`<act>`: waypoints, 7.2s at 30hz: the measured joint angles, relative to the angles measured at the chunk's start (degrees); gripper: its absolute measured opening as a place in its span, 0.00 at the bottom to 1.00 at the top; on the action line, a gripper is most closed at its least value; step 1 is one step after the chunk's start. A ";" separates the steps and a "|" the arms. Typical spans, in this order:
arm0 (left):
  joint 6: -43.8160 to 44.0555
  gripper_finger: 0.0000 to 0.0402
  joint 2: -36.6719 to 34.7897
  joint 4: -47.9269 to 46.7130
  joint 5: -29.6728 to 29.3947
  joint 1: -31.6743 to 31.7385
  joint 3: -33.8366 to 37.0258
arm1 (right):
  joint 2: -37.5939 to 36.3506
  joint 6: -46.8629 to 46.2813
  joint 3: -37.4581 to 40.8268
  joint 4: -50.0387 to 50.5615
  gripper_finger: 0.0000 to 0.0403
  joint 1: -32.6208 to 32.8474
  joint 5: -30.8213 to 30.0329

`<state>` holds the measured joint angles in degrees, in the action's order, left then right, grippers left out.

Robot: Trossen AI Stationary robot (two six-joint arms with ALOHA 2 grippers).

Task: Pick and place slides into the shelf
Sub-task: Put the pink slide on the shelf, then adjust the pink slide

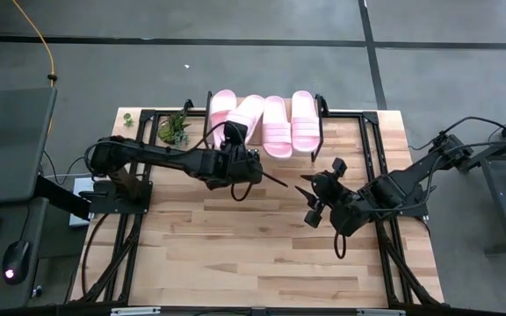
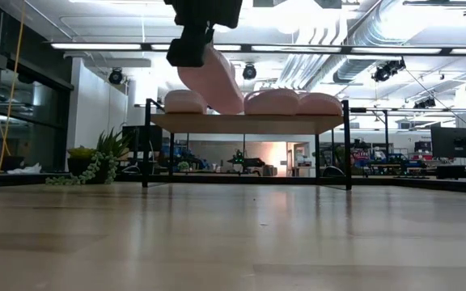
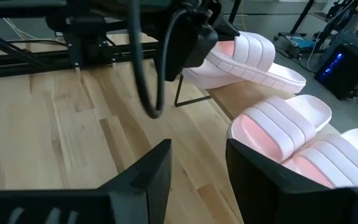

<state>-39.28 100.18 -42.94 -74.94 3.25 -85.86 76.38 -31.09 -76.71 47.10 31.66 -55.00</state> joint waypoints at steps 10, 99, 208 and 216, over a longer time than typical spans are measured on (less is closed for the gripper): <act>-3.56 0.00 0.00 -0.06 0.62 0.48 0.00 | 0.00 0.11 0.00 -0.16 0.35 -0.05 -0.05; -3.53 0.03 5.81 11.43 2.28 0.85 0.00 | 0.17 -0.05 0.07 -1.89 0.35 -0.03 2.95; 15.31 0.00 -7.50 -24.13 69.54 27.15 0.37 | 0.20 12.89 0.07 -1.67 0.35 -15.15 13.05; 15.71 0.00 -7.50 -25.21 67.29 27.05 0.50 | 0.20 11.86 0.07 -1.67 0.35 -15.15 13.58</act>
<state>-23.57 92.68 -68.15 -7.65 30.30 -85.36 76.58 -19.24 -76.64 45.43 16.51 -41.42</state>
